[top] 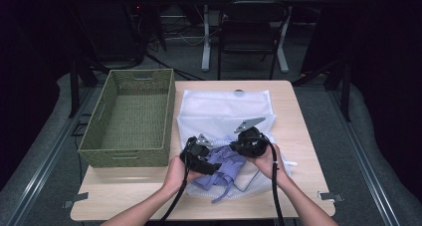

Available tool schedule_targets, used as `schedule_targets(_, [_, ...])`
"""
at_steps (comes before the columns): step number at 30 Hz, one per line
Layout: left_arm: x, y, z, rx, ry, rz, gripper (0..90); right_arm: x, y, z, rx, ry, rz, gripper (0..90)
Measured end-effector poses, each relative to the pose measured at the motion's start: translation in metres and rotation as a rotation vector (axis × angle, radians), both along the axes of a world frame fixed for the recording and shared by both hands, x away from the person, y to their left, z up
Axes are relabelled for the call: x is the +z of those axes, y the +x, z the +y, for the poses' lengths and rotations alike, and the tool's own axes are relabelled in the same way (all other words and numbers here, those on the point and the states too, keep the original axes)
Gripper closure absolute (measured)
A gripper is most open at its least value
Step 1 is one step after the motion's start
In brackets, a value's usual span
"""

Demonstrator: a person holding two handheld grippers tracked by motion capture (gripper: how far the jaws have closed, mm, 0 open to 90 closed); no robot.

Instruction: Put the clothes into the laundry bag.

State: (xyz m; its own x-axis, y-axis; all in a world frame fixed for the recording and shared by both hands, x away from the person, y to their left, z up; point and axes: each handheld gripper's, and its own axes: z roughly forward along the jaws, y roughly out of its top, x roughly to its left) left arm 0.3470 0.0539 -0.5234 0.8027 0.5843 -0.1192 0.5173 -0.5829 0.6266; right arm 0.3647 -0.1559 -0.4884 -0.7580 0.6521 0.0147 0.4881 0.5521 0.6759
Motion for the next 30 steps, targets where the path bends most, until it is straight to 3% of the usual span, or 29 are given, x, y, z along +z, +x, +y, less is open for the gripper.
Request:
schedule_targets(4, [0.001,-0.005,0.002,-0.008,0.019,0.0,31.5,0.0,-0.001,0.001,-0.001,-0.003,0.004,87.9])
schedule_targets(10, [-0.018,-0.002,-0.008,0.001,0.075,0.026,38.8,0.0,-0.002,0.002,0.0,-0.005,0.007,87.9])
schedule_targets(13, [-0.026,0.003,-0.015,0.008,0.069,0.021,47.8,-0.002,-0.001,0.001,0.002,-0.008,0.012,87.9])
schedule_targets(17, [-0.027,0.005,-0.017,0.019,0.049,-0.008,70.1,-0.001,-0.002,0.002,0.004,-0.01,0.011,87.9])
schedule_targets(20, [-0.025,0.01,-0.017,0.033,0.009,-0.028,81.1,0.003,-0.004,0.003,0.012,0.001,0.002,87.9])
schedule_targets(22, [-0.019,0.013,-0.018,0.045,-0.014,-0.041,82.3,0.007,-0.005,0.003,0.017,0.009,-0.01,87.9])
schedule_targets(24, [-0.009,0.013,-0.019,0.079,-0.058,-0.086,82.5,0.011,-0.006,0.002,0.009,0.02,-0.016,87.9])
schedule_targets(26, [-0.004,0.014,-0.02,0.085,-0.07,-0.095,82.3,0.016,-0.008,0.001,0.01,0.034,-0.028,87.9])
schedule_targets(30, [-0.016,0.018,-0.021,0.071,-0.032,-0.052,76.4,0.014,-0.006,0.0,0.001,0.031,-0.012,87.9])
